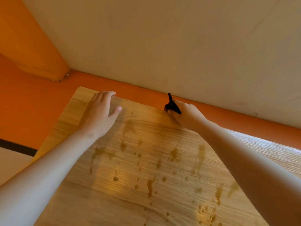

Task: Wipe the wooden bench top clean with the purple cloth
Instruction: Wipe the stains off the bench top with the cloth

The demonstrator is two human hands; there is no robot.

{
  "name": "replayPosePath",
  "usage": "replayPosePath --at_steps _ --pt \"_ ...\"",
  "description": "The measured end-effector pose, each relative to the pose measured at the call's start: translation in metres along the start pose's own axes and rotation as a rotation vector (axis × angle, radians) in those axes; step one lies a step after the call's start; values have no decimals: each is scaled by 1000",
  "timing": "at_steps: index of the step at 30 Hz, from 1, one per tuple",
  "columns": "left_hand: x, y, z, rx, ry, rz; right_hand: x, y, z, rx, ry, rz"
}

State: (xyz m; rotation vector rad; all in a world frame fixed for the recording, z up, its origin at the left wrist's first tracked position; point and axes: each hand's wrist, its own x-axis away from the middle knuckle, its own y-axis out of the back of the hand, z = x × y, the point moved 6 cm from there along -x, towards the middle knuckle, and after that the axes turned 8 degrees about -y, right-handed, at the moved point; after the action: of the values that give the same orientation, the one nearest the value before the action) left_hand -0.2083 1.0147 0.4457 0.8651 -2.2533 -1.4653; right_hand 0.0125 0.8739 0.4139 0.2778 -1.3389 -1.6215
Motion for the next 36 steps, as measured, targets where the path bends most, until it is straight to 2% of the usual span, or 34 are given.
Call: replayPosePath --at_steps 4,8,14,18,29,36 --pt "21 7 58 -112 46 67 2 3 -11 -29 -55 28" --pt "33 -4 69 -87 15 -12 -3 1 4 -9 -76 42" --pt "33 -6 73 -46 14 -79 -56 -33 107 0 79 44" --pt "34 -7 74 -32 15 -89 -81 -51 160 -83 143 97" --pt "33 -7 76 -24 4 -113 -70 -30 108 -179 79 184" --pt "32 -12 79 -34 18 -127 -112 -59 199 -214 226 173"
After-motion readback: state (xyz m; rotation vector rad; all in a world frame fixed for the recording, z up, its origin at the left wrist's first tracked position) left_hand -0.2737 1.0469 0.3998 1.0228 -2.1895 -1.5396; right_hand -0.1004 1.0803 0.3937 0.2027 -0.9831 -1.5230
